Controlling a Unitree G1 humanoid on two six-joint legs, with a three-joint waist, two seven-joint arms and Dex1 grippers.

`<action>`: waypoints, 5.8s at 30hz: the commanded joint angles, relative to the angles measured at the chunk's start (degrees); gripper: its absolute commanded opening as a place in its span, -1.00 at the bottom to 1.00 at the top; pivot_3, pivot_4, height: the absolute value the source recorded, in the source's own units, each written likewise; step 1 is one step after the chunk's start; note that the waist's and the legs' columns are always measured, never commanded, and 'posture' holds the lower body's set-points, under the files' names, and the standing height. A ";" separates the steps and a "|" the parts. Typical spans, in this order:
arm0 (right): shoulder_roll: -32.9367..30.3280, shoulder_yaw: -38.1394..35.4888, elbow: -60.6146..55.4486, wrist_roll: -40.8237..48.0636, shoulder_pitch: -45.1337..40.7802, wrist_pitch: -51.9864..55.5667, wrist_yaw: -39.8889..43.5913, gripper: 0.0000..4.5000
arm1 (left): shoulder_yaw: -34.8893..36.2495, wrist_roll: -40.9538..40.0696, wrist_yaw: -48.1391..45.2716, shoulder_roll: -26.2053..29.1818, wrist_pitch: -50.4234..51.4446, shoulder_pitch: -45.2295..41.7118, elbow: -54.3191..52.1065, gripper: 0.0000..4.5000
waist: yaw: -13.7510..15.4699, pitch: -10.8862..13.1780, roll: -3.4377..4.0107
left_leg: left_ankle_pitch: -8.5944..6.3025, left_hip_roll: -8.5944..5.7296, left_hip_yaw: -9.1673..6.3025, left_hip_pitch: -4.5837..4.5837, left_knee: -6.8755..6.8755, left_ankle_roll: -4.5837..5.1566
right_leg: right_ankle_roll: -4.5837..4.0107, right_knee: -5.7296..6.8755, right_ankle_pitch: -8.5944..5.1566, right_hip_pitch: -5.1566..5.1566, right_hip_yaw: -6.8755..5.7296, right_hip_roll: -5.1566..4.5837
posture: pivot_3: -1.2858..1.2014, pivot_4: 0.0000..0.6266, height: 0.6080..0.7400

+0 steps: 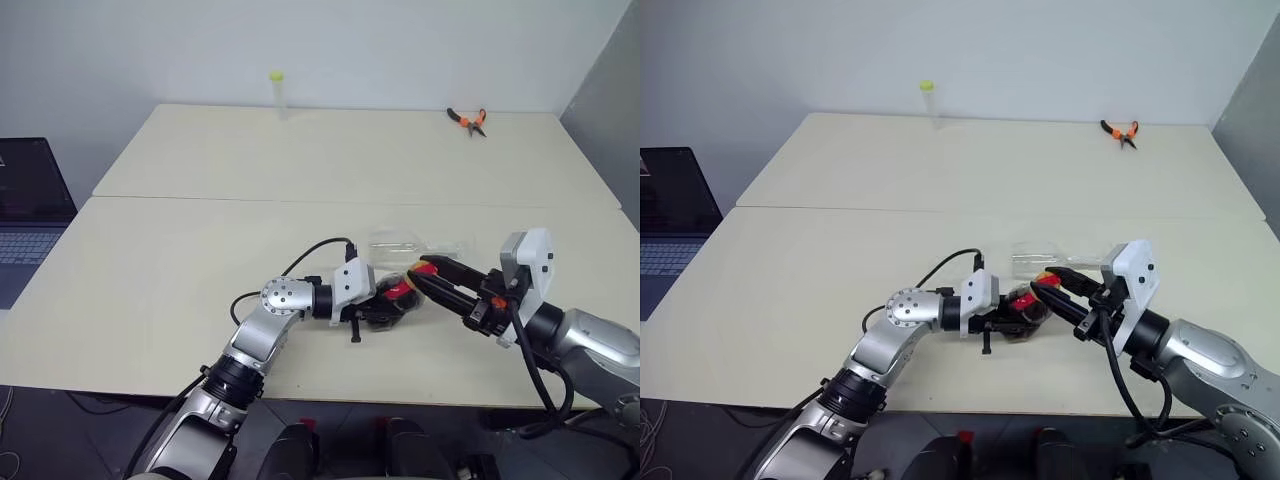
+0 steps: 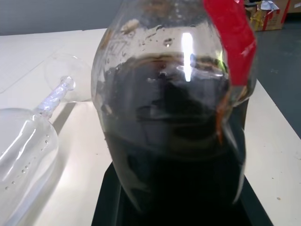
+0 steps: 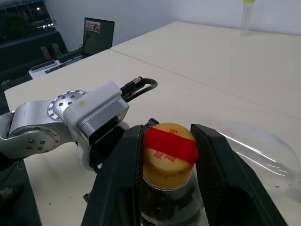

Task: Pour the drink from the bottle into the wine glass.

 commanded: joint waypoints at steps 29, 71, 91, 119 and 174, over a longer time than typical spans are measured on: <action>-8.32 -9.70 3.91 -14.20 13.86 -6.38 8.36 -0.46 | 1.39 -1.74 0.99 -0.84 -2.20 -0.64 -1.97 -0.66 | 0.12 -0.01 -0.03 | 0.00 -0.01 0.02 0.00 0.00 0.00 | 0.01 -0.01 0.00 0.03 0.00 0.00 | 0.03 -0.52 1.00; -7.01 -0.34 4.98 -15.30 -3.56 0.97 20.88 1.00 | 23.77 -4.81 27.57 -1.22 -3.63 1.38 -2.98 -0.66 | -0.30 -0.02 0.00 | 0.00 0.03 -0.01 0.08 0.00 -0.01 | 0.01 0.03 0.00 0.05 -0.02 0.03 | 0.03 -0.52 1.00; 13.03 29.30 21.13 -38.43 -32.02 -1.71 16.92 1.00 | 33.34 0.34 40.37 3.39 -29.03 -14.34 45.95 -0.66 | -0.10 0.02 -0.24 | 0.14 -0.09 -0.06 -0.13 0.04 -0.26 | 0.00 0.03 0.03 -0.22 -0.08 -0.15 | 0.03 -0.52 1.00; 10.73 25.04 13.20 -38.66 -24.83 -0.05 20.19 1.00 | 33.86 -0.47 45.63 1.82 -20.43 8.71 15.26 0.98 | -1.12 0.00 -0.23 | 0.11 -0.02 -0.10 -0.08 -0.02 -0.21 | -0.01 0.05 0.03 -0.23 -0.02 -0.26 | 0.03 -0.52 1.00; 21.76 33.83 53.95 -117.77 -18.86 -16.24 -12.80 -0.81 | 15.96 -10.08 5.37 12.27 3.58 7.99 -5.38 1.00 | -2.13 -0.24 -0.31 | 0.14 0.08 0.09 0.25 -0.11 -0.26 | -0.06 0.11 0.03 -0.04 0.11 0.06 | 0.03 -0.52 1.00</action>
